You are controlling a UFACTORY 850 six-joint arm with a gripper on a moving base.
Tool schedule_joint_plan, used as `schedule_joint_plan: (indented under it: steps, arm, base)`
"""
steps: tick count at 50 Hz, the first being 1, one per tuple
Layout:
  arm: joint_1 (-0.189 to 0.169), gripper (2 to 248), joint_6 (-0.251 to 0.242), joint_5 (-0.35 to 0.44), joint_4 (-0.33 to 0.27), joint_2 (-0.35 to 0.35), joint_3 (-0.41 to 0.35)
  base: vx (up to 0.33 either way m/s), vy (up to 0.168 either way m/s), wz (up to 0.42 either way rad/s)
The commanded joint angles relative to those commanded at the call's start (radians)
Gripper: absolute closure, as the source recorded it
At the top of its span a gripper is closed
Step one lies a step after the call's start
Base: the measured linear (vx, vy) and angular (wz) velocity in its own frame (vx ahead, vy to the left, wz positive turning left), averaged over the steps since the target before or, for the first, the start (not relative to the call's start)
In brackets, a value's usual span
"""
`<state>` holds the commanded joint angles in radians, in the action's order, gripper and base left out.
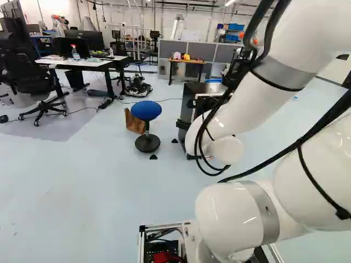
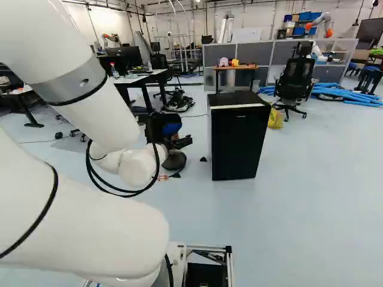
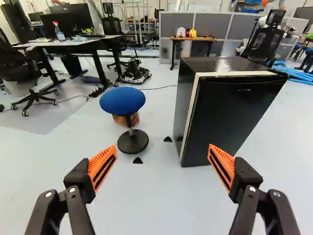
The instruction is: Grab a drink from the fridge
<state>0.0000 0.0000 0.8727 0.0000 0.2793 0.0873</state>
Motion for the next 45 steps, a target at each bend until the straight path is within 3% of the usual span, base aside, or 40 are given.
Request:
schedule_joint_plan:
  steps: [45]
  arm:
    - [0.000,3,0.000,0.000,0.000,0.000,0.000]
  base:
    - [0.097,-0.090,0.004]
